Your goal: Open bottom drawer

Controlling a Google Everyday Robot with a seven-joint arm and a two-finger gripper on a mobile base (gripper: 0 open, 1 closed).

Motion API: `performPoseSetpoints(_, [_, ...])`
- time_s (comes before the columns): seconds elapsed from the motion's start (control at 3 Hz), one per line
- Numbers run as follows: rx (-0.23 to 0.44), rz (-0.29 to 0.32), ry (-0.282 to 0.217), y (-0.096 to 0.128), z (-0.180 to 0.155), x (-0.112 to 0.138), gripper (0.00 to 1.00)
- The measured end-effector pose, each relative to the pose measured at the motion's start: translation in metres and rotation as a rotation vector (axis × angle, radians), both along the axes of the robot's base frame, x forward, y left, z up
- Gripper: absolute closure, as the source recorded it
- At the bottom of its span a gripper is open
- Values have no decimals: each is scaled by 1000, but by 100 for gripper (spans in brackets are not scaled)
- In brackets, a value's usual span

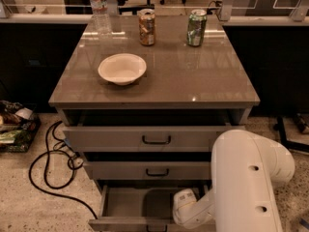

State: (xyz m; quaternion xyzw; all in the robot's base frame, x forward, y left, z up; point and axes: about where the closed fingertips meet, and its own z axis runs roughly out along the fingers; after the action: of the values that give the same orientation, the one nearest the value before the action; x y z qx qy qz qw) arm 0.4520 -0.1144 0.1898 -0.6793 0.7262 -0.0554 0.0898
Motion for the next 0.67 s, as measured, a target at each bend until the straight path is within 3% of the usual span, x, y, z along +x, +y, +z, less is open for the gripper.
performPoseSetpoints(0.33, [27,-9,31,3,8,-46,100])
performPoseSetpoints(0.67, [29,-9,32,3,11,-47,100])
